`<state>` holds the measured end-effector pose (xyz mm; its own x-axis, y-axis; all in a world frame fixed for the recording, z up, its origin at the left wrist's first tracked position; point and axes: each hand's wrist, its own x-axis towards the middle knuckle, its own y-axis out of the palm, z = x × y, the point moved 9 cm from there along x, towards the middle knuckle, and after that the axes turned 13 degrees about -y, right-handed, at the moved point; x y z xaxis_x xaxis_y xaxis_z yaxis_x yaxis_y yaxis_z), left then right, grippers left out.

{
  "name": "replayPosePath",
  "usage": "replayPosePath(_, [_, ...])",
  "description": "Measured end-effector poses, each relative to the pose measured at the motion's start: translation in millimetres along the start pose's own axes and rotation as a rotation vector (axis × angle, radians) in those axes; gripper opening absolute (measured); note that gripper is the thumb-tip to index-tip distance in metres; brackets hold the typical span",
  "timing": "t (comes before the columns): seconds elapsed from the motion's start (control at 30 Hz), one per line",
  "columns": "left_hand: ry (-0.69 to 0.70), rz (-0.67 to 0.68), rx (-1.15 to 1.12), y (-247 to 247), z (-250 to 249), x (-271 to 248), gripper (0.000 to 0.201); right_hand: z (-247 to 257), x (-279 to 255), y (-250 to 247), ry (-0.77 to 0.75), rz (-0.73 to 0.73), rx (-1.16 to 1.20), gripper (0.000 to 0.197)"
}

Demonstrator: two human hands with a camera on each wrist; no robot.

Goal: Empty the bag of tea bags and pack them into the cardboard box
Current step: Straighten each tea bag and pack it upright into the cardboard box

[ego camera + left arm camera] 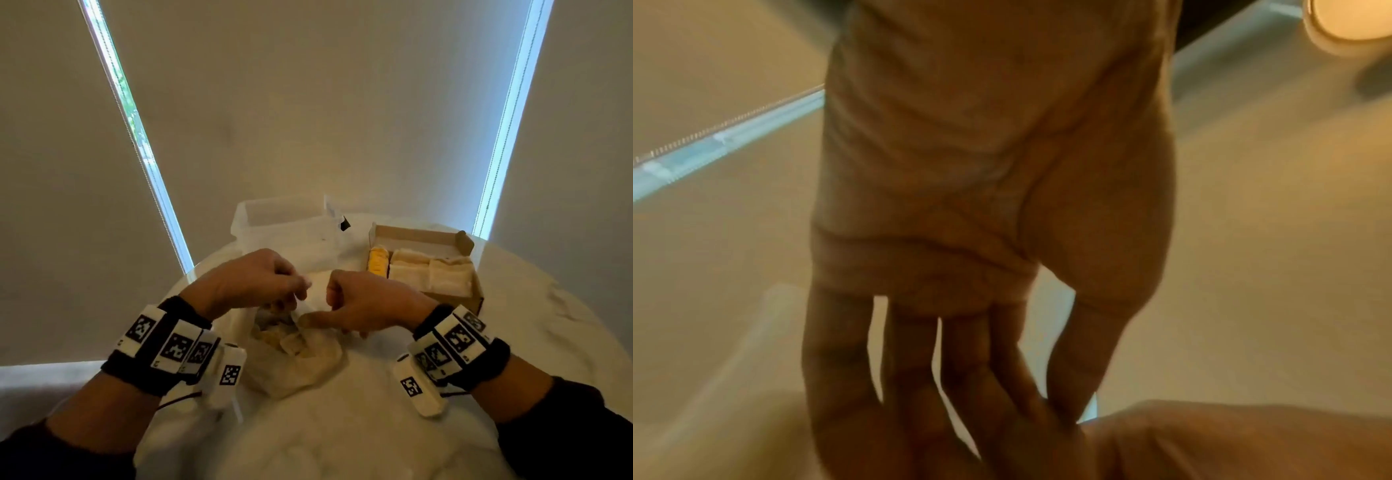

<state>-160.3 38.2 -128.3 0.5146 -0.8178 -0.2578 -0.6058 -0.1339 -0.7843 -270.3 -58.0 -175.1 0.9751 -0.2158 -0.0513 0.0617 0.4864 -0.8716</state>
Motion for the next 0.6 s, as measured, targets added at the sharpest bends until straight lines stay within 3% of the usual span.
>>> replayPosePath(0.1, [-0.067, 0.083, 0.215, 10, 23, -7, 0.028, 13, 9, 6, -0.041, 0.007, -0.109, 0.044])
replayPosePath(0.2, [-0.101, -0.033, 0.475, -2, 37, -12, 0.023, 13, 9, -18, -0.086, -0.183, 0.021, 0.021])
replayPosePath(0.3, [-0.093, -0.098, 0.622, -5, 38, -16, 0.042, 15, 1, -33, -0.158, -0.371, 0.273, 0.017])
replayPosePath(0.43, [0.029, -0.135, 0.843, 17, 17, -12, 0.070, 18, 4, -32, -0.206, -0.436, 0.354, 0.012])
replayPosePath(0.53, [0.242, -0.096, 0.873, 45, -13, -13, 0.047, 6, 6, -26, -0.193, -0.400, 0.357, 0.007])
replayPosePath(0.6, [0.299, -0.051, 0.878, 61, -23, -11, 0.041, 0, 3, -22, -0.206, -0.382, 0.386, 0.005])
